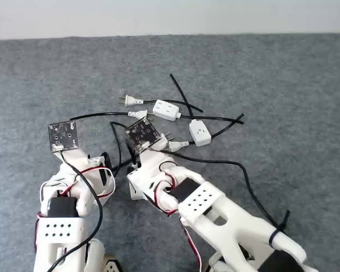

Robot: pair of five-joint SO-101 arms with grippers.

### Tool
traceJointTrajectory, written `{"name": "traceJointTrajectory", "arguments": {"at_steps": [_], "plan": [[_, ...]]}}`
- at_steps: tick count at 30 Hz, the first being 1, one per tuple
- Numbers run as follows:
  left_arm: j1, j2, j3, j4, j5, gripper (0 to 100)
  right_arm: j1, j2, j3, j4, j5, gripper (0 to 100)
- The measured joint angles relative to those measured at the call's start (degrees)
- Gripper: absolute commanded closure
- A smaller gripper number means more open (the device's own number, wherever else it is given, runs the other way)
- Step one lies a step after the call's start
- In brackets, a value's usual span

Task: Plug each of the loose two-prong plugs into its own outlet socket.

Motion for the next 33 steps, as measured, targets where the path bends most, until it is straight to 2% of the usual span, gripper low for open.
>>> {"name": "traceJointTrajectory", "arguments": {"at_steps": [33], "plan": [[-1.8,0.0,0.0,-1.9,0.0,86,-0.2,4.4,-3.1,-2.0,0.0,99.0]]}}
